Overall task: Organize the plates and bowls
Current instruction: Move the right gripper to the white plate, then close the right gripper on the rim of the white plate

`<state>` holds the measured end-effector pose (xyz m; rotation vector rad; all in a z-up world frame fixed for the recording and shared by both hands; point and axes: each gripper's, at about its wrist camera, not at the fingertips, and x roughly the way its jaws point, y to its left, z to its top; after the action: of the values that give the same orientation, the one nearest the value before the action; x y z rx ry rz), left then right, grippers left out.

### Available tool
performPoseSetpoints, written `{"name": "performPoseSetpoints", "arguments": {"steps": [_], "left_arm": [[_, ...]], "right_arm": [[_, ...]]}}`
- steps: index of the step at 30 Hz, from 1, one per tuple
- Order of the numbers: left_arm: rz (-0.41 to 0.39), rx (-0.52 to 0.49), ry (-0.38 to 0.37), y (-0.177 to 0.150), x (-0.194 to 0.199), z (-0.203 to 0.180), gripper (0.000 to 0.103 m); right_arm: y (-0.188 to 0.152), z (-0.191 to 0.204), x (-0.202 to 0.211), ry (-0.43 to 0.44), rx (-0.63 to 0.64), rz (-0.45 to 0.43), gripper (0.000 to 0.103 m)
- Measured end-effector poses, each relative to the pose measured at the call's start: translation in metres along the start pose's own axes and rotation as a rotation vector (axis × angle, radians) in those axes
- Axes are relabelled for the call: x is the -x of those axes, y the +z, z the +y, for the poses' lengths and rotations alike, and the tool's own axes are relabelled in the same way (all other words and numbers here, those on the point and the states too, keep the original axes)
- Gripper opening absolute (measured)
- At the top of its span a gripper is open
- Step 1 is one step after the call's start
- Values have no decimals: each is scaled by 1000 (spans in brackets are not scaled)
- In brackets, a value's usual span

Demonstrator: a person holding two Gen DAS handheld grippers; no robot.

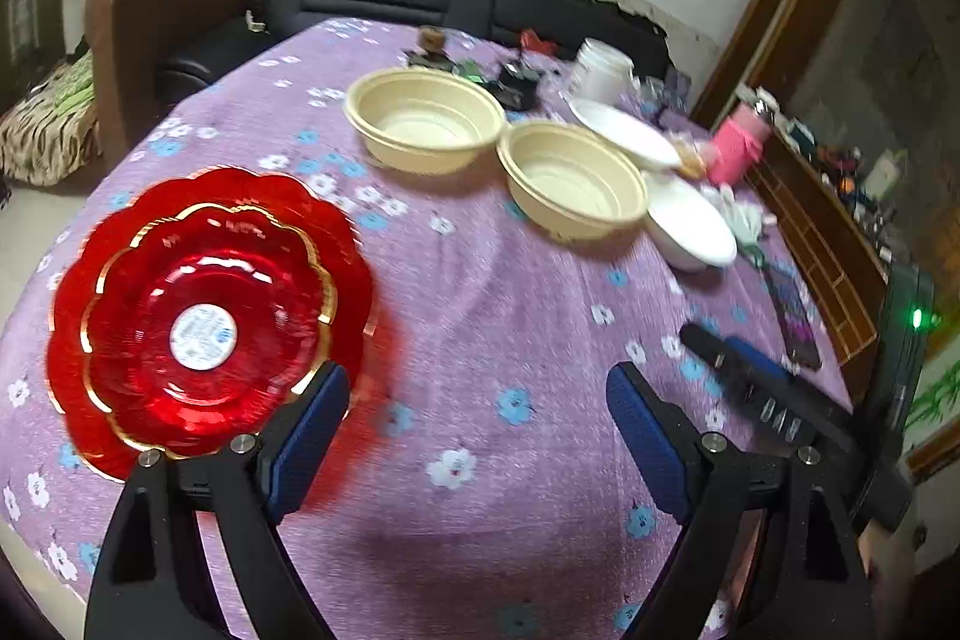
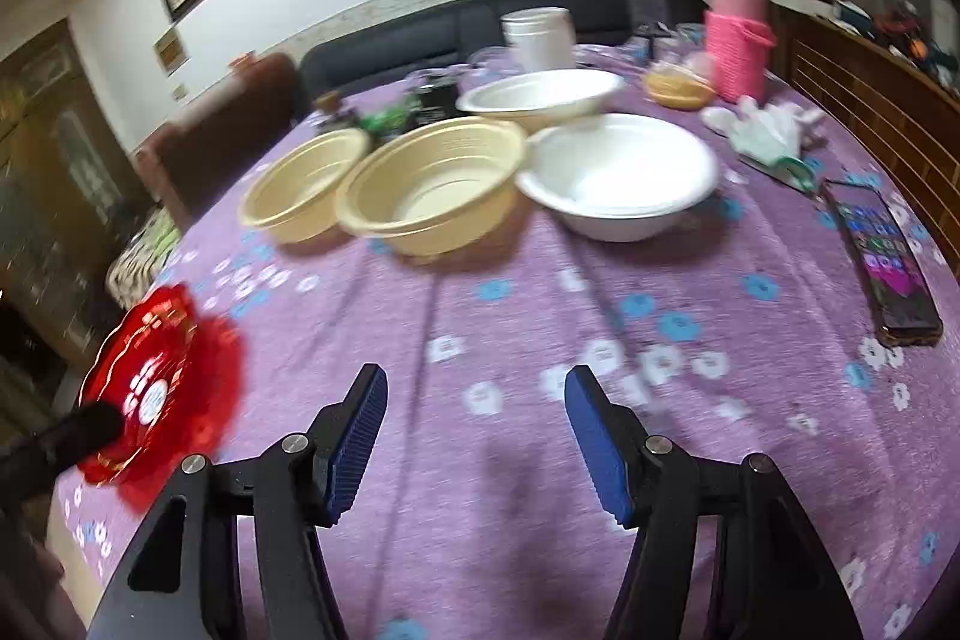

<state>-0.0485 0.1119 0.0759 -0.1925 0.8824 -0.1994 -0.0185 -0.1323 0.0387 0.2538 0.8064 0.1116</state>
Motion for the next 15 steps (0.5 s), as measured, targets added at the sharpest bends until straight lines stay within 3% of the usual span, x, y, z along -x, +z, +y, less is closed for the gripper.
{"name": "performPoseSetpoints", "arguments": {"steps": [8, 15], "left_arm": [[95, -86, -16, -12, -28, -32, 87], [120, -89, 2, -9, -41, -33, 87]], "right_arm": [[36, -49, -11, -75, -85, -39, 66], [72, -108, -38, -110, -322, -51, 66]]}}
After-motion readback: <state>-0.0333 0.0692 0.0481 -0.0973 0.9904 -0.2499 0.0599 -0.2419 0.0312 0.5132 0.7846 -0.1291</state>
